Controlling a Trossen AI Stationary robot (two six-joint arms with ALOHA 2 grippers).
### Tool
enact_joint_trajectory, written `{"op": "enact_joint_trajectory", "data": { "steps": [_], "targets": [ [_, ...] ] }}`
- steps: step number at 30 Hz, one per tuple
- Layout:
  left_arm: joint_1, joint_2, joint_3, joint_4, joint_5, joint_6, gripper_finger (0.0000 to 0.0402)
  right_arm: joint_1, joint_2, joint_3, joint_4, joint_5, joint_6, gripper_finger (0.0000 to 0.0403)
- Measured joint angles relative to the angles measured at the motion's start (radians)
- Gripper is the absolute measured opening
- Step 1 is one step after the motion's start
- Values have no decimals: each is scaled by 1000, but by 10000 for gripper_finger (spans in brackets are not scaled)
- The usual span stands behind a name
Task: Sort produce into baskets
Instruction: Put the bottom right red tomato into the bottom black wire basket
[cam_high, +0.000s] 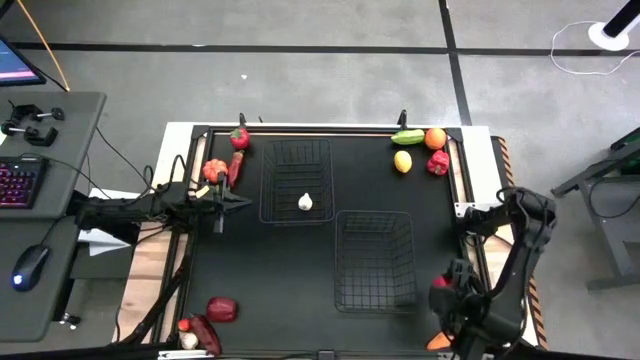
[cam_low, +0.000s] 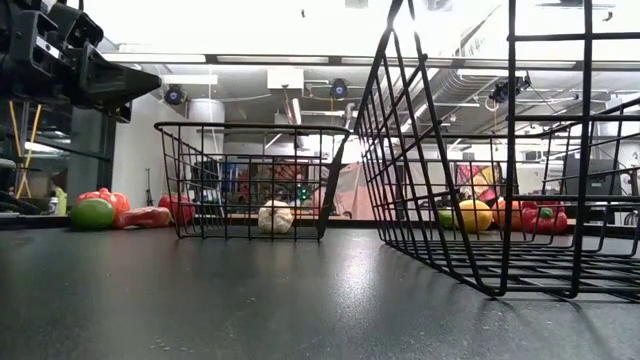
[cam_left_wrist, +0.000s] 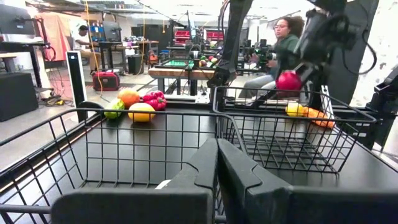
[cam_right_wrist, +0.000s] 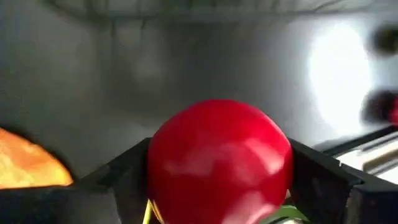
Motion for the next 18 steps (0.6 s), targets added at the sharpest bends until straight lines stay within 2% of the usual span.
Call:
{"op": "enact_joint_trajectory", "data": {
  "steps": [5, 12, 14, 18],
  "targets": [
    [0, 0, 0, 0, 0, 0, 0, -57, -8, 83, 15, 168, 4, 292],
    [0, 0, 0, 0, 0, 0, 0, -198, -8, 143, 66, 370, -46, 300],
    [0, 0, 0, 0, 0, 0, 0, -236, -8, 144, 127, 410, -46, 309],
    [0, 0, 0, 0, 0, 0, 0, -302, -8, 144, 241, 425, -47, 330]
  ]
}}
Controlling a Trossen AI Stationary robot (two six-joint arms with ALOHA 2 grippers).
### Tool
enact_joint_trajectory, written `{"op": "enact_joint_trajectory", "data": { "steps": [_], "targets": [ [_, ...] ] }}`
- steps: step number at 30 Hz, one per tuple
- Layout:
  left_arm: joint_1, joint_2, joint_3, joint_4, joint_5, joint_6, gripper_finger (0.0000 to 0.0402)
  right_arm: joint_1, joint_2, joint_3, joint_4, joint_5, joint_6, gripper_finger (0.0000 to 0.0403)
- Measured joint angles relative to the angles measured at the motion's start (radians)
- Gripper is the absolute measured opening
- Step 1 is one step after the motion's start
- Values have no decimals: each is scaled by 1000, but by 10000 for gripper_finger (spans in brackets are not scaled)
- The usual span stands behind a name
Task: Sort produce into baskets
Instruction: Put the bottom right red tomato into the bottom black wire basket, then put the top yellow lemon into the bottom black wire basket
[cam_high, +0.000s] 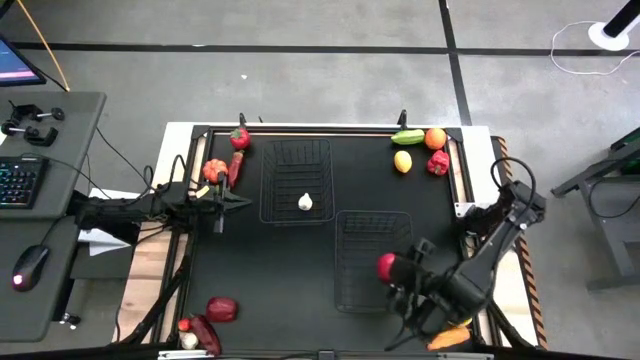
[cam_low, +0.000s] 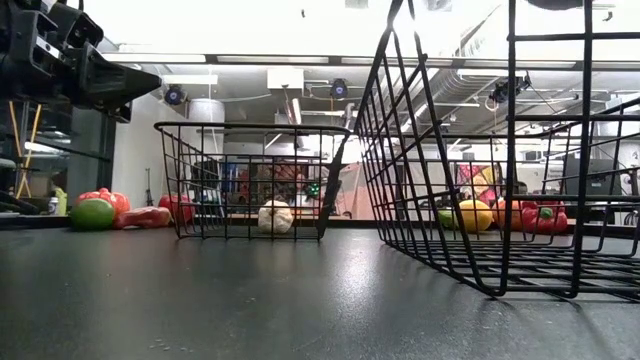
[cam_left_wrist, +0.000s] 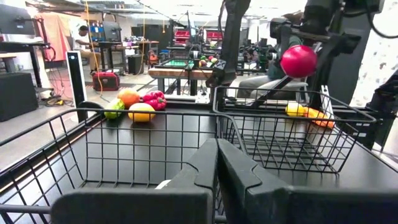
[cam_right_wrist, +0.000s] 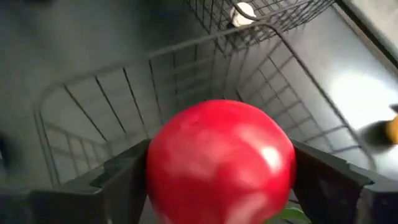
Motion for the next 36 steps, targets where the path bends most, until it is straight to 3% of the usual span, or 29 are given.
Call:
{"op": "enact_joint_trajectory", "data": {
  "steps": [9, 14, 21, 29, 32, 36],
  "targets": [
    [0, 0, 0, 0, 0, 0, 0, -62, 0, 0, 67, -35, -8, 346],
    [0, 0, 0, 0, 0, 0, 0, -104, 0, -1, 122, -190, -157, 349],
    [0, 0, 0, 0, 0, 0, 0, -210, 8, -2, 147, -299, -151, 395],
    [0, 0, 0, 0, 0, 0, 0, -374, -31, 34, 191, -436, -125, 370],
    [0, 0, 0, 0, 0, 0, 0, -434, -35, 82, 133, -404, -158, 370],
    [0, 0, 0, 2, 0, 0, 0, -548, -38, 133, -83, -248, -73, 369]
  ]
}}
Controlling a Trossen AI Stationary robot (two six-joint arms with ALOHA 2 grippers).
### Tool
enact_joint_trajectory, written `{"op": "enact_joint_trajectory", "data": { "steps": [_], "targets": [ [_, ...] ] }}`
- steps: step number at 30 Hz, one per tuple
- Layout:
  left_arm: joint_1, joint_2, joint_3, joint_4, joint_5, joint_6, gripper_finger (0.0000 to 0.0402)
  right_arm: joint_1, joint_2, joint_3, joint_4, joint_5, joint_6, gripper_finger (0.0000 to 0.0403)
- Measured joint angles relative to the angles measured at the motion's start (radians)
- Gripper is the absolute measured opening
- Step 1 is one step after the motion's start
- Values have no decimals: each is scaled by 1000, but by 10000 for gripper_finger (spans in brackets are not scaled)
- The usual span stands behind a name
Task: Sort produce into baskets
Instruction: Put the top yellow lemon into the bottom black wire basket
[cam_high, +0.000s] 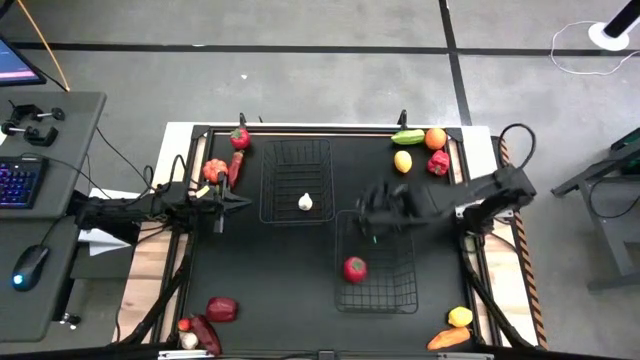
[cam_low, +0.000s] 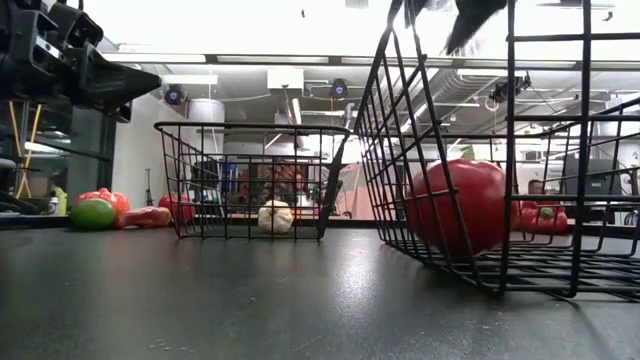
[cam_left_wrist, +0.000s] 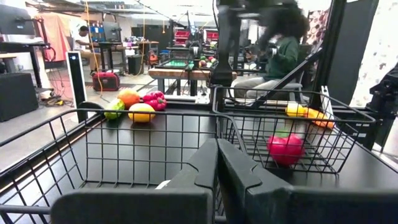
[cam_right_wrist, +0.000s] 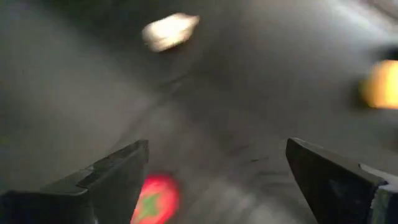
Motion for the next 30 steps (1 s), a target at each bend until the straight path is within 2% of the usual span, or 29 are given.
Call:
{"op": "enact_joint_trajectory", "data": {
  "steps": [2, 4, 9, 14, 18, 22, 30],
  "targets": [
    [0, 0, 0, 0, 0, 0, 0, -81, 0, -3, -141, 16, 68, 369],
    [0, 0, 0, 0, 0, 0, 0, -177, -3, -35, -159, 1, 50, 369],
    [0, 0, 0, 0, 0, 0, 0, -448, -25, -214, 53, -104, -135, 369],
    [0, 0, 0, 2, 0, 0, 0, -698, -24, -379, 213, -153, -308, 369],
    [0, 0, 0, 2, 0, 0, 0, -854, -24, -463, 309, -161, -420, 369],
    [0, 0, 0, 1, 0, 0, 0, -961, -24, -519, 375, -218, -486, 369],
    [0, 0, 0, 1, 0, 0, 0, -1059, -24, -598, 535, -305, -596, 369]
  ]
}}
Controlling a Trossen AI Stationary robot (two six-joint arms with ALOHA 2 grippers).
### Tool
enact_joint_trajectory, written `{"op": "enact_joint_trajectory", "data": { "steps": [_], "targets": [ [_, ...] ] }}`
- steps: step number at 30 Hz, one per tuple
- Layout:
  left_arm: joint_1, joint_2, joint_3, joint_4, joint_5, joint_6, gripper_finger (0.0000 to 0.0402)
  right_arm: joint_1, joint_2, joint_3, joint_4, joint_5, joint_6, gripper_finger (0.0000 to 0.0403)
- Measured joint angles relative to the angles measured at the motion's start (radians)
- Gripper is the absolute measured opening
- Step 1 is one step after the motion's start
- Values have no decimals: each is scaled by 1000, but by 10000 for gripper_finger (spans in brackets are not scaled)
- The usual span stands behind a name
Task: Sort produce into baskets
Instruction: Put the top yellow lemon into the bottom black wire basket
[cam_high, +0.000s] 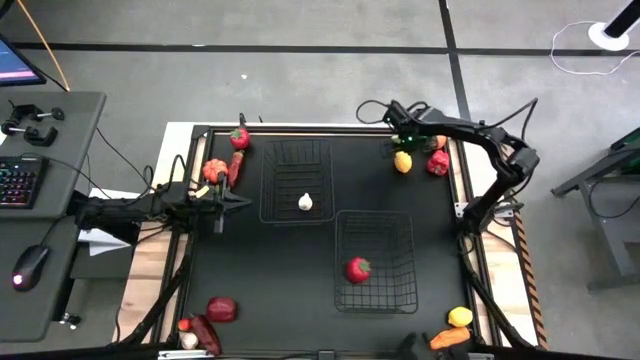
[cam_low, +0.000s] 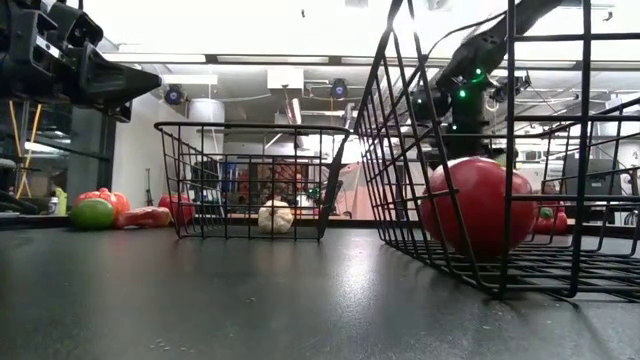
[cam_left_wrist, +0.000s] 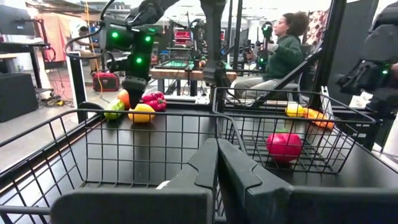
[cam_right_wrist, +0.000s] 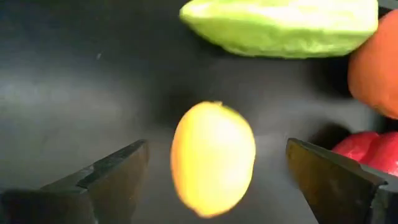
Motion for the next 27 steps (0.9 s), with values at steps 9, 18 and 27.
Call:
{"op": "enact_joint_trajectory", "data": {
  "steps": [9, 18, 27],
  "targets": [
    [0, 0, 0, 0, 0, 0, 0, -39, 2, -90, 111, -70, 46, 369],
    [0, 0, 0, 0, 0, 0, 0, -35, 3, -204, 246, -69, 116, 365],
    [0, 0, 0, 0, 0, 0, 0, 57, -17, -211, 253, -74, 183, 225]
  ]
}}
